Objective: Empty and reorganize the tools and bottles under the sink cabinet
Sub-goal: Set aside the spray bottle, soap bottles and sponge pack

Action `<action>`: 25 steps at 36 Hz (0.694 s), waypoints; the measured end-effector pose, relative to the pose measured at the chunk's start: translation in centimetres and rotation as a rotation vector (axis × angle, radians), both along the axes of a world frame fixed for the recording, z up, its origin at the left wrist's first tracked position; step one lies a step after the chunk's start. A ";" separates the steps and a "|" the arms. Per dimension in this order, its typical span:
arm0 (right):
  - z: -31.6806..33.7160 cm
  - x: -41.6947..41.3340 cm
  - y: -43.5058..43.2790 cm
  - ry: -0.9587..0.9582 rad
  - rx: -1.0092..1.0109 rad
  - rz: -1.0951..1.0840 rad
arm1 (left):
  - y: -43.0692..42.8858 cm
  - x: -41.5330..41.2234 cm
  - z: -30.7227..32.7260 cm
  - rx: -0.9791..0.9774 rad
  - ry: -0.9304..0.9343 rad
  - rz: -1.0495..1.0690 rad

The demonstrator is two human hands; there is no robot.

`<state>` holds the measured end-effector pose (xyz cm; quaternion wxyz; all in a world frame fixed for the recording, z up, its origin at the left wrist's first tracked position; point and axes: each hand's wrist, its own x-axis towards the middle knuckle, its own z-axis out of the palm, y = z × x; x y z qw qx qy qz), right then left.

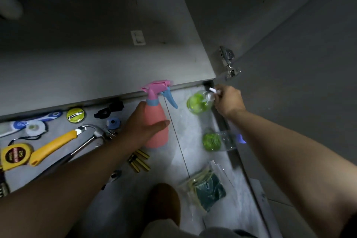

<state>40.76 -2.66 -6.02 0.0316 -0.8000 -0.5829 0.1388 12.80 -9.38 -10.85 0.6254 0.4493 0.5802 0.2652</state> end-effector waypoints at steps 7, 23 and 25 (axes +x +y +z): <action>-0.7 -0.4 4.1 0.013 0.020 -0.104 | -0.7 -0.8 -1.0 -0.012 0.009 0.006; 0.1 -5.9 -3.6 0.773 -0.100 -0.261 | -0.1 2.2 0.1 0.105 0.083 -0.135; -0.2 -6.9 -6.2 1.135 -0.312 -0.297 | 0.2 2.9 0.4 0.122 0.089 -0.161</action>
